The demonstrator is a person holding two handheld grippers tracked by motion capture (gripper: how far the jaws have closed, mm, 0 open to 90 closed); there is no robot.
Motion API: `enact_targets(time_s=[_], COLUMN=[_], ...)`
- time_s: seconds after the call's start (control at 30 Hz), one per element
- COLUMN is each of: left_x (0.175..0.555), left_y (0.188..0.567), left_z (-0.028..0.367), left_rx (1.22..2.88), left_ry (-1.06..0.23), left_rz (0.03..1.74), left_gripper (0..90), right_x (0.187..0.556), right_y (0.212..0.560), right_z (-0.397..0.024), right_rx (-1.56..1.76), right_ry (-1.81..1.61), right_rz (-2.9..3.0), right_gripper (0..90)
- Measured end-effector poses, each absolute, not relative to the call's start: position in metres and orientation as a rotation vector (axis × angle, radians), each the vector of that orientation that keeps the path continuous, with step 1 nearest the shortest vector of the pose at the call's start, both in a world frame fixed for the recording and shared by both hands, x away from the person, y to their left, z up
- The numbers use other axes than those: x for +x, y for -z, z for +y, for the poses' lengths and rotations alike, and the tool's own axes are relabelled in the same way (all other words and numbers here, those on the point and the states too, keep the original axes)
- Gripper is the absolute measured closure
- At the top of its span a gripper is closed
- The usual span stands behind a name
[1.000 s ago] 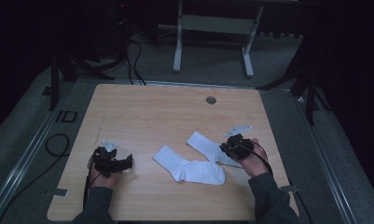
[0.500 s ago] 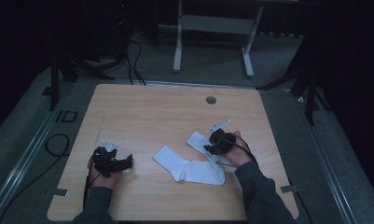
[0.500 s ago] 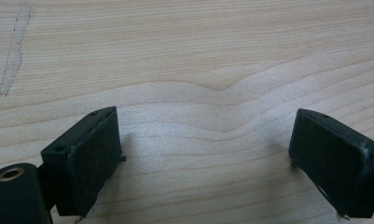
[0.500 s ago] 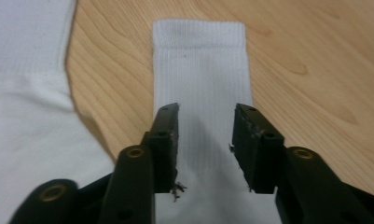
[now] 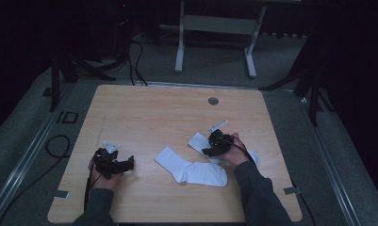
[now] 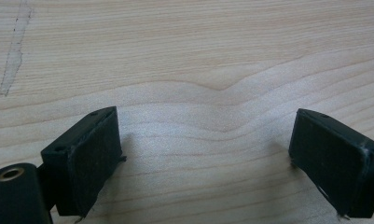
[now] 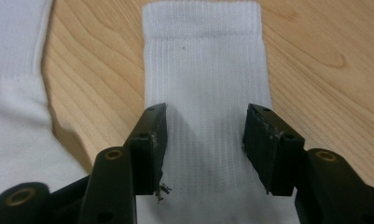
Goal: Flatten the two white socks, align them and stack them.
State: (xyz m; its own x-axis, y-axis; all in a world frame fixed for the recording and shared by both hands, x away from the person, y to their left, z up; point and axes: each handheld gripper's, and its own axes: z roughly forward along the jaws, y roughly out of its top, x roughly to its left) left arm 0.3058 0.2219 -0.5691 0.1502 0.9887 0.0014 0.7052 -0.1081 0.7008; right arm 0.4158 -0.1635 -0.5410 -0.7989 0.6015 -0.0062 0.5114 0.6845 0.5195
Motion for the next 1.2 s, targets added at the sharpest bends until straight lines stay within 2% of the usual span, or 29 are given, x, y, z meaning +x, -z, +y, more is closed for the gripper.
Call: enact_targets(time_s=[0.17, 0.3, 0.4, 0.6, 0.63, 0.97, 1.2], left_x=[0.306, 0.306, 0.306, 0.306, 0.306, 0.306, 0.306], left_y=[0.569, 0.569, 0.569, 0.569, 0.569, 0.569, 0.569], left_z=[0.222, 0.222, 0.222, 0.222, 0.222, 0.222, 0.222], left_rx=[1.876, 1.876, 1.876, 1.876, 1.876, 1.876, 1.876], left_ry=[-0.661, -0.661, -0.661, -0.661, -0.661, -0.661, -0.661], left_rz=[1.612, 1.612, 1.612, 1.612, 1.612, 1.612, 1.612], left_gripper=[9.0, 8.9, 9.0, 9.0, 9.0, 9.0, 9.0], right_x=[0.416, 0.417, 0.417, 0.419, 0.419, 0.413, 0.394], right_y=[0.541, 0.541, 0.541, 0.541, 0.541, 0.532, 0.496], right_z=[-0.164, -0.167, -0.167, -0.171, -0.172, -0.175, -0.183], right_rx=[0.886, 0.891, 0.892, 0.915, 0.922, 0.888, 0.808], right_ry=[-0.759, -0.765, -0.771, -0.778, -0.785, -0.76, -0.831], right_rz=[2.727, 2.715, 2.711, 2.68, 2.679, 2.649, 2.606], right_gripper=[49.1, 57.5, 59.2, 80.3, 81.3, 83.1, 83.0])
